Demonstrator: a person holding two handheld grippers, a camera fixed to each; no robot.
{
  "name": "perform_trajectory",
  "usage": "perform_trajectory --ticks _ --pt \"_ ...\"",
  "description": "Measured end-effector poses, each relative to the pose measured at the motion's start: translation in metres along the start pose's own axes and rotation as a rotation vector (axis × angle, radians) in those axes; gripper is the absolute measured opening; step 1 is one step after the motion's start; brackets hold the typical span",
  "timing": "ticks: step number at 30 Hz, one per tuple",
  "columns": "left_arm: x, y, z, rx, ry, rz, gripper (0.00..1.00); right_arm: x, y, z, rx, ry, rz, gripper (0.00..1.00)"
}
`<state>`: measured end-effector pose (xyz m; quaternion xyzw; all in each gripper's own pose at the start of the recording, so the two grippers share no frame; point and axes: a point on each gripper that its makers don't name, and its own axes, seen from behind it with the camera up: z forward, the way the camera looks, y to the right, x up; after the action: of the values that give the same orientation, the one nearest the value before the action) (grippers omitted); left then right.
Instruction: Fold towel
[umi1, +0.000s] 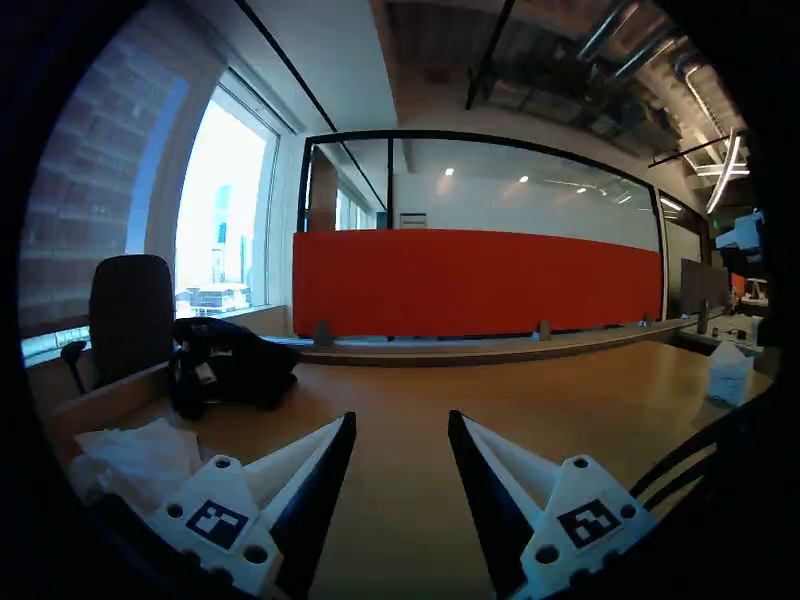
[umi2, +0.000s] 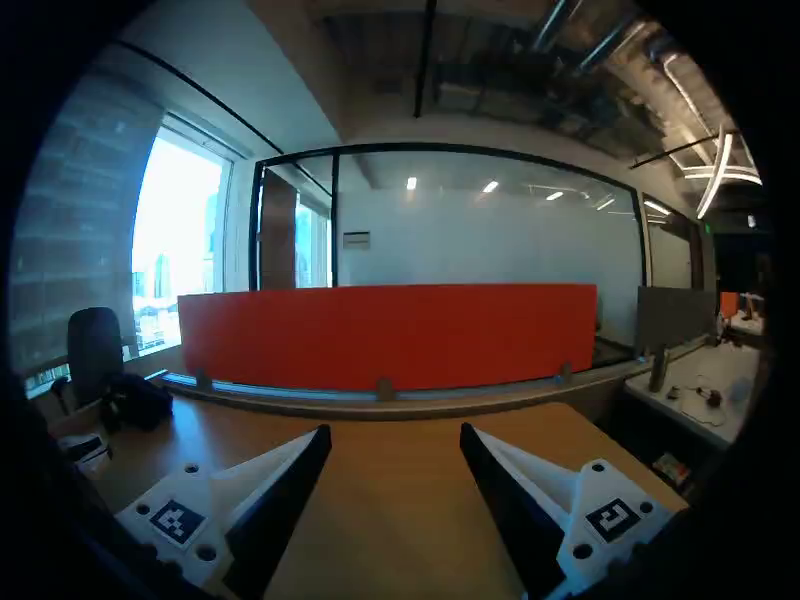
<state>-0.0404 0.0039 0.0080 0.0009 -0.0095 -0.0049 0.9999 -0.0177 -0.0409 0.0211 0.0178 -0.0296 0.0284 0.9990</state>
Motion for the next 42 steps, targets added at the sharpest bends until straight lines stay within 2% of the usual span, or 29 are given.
perform_trajectory --ticks 14,20,27,42 --pt "-0.011 -0.004 -0.001 0.010 0.022 0.003 0.67 -0.003 0.011 -0.006 -0.018 0.007 -0.007 1.00" --pt "-0.014 -0.006 0.000 0.014 0.023 -0.012 0.67 -0.004 0.011 -0.007 -0.017 0.008 -0.013 1.00" --pt "-0.014 -0.005 0.003 0.012 0.033 0.009 0.67 -0.006 0.012 -0.005 -0.016 0.007 -0.011 1.00" --pt "-0.015 -0.006 0.003 0.020 0.037 0.011 0.67 -0.003 0.021 -0.005 -0.018 0.024 0.001 1.00"
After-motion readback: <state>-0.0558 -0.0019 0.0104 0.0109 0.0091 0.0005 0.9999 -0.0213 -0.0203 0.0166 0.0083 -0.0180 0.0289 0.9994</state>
